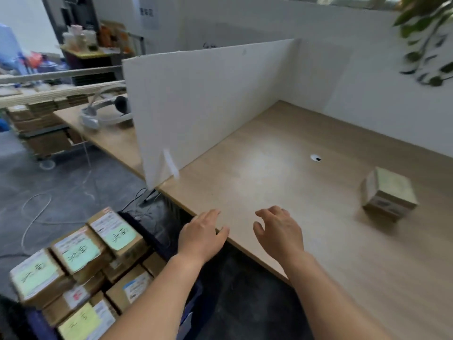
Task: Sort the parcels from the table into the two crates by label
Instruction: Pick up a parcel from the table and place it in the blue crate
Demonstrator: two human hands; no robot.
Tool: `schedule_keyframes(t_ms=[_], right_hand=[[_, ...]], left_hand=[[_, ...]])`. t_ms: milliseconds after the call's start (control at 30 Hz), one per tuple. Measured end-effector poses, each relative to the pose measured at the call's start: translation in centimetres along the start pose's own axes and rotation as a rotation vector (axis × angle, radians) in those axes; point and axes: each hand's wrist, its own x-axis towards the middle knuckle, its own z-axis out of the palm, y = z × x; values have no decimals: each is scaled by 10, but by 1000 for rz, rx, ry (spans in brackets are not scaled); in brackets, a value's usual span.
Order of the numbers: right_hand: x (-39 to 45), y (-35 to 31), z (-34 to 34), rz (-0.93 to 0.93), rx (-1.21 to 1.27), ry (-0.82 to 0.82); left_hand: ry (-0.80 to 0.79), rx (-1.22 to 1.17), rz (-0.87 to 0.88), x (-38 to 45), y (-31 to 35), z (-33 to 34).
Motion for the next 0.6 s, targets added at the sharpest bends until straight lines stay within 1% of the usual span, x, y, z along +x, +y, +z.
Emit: schedule_keyframes(t_ms=[167,300,433,600], right_hand=[[-11,71,-24,71,6,58],[-22,145,-40,157,10,81],[-30,219,-54,235,28,103],[-33,304,-70,278,10,121]], left_hand=[[-29,19,76,15,76,31],[-61,39,158,24,147,67],[-78,50,201,33,211,104],[-100,51,260,47,289,151]])
